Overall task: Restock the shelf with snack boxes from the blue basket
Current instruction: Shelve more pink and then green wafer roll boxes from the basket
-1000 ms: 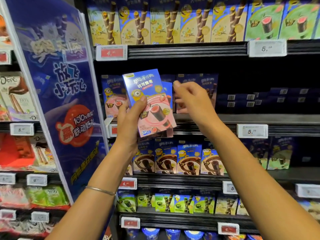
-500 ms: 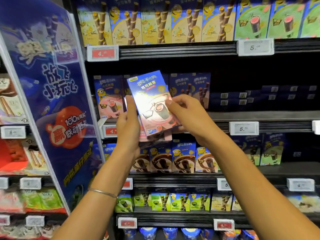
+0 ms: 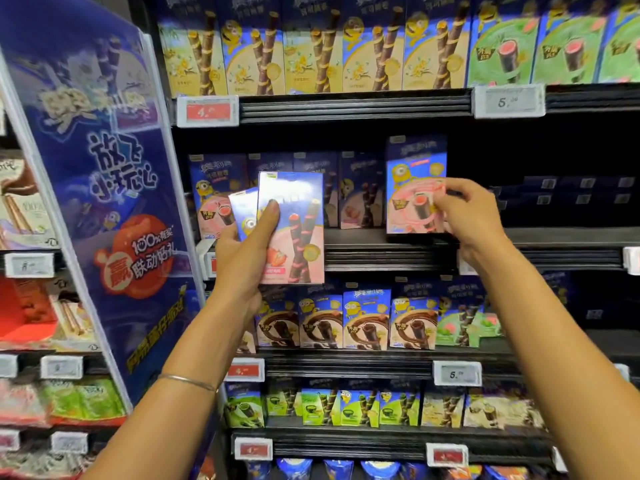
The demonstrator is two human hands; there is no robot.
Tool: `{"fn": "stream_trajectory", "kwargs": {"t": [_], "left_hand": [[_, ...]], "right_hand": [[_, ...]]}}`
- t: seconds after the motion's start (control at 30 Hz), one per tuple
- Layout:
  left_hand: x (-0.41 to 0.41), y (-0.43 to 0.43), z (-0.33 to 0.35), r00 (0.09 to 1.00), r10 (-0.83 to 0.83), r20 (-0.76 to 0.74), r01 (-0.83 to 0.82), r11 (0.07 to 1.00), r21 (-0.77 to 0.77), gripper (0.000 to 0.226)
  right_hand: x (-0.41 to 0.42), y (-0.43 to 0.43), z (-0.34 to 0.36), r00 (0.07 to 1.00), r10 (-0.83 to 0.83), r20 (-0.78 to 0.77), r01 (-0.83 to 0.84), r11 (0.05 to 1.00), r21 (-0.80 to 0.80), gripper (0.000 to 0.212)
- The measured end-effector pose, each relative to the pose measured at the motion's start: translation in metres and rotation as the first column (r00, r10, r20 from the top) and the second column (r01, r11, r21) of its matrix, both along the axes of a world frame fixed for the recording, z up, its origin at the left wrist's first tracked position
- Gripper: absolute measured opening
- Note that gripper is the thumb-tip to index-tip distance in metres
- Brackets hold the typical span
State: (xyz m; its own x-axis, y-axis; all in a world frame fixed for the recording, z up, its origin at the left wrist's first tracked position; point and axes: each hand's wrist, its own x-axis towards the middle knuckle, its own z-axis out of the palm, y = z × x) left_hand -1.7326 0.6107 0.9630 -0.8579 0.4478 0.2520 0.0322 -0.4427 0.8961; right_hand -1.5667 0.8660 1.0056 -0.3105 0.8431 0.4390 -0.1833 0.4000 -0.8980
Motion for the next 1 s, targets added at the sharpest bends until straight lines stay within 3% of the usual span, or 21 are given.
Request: {"fn": "stream_trajectory", "kwargs": {"t": [0.17,0.37,0.6,0.83,1.0], "left_hand": [[-0.002,0.004,0.009,1.000,0.026,-0.010,-0.026,0.999,0.046,0.040],[0.005,0.012,0.016,0.999,0.045,-0.030,-0.043,0.996,0.082,0.051],[0.003,0.010,0.016,0.996,0.057,-0.069,-0.053,0.997,0.060,0.044],[0.002,0.005,0.018,0.997,0.065,-0.049,-0.060,0.994,0.090,0.047],[0.001,0.004,0.018,0.996,0.079,-0.050,-0.074,0.993,0.090,0.048]], "right_hand": [[-0.023,0.052,-0.005,0.983,-0.104,0.148,0.108,0.994,-0.015,0.030],[-0.048,0.077,-0.008,0.912,-0.294,0.285,0.310,0.951,-0.013,0.033],[-0.059,0.079,-0.009,0.844,-0.351,0.405,0.349,0.934,0.080,0.034],[-0.062,0.067,-0.008,0.843,-0.314,0.438,0.289,0.949,0.125,0.034],[-0.066,0.044,0.011,0.828,-0.445,0.343,0.303,0.868,0.393,0.029]]}}
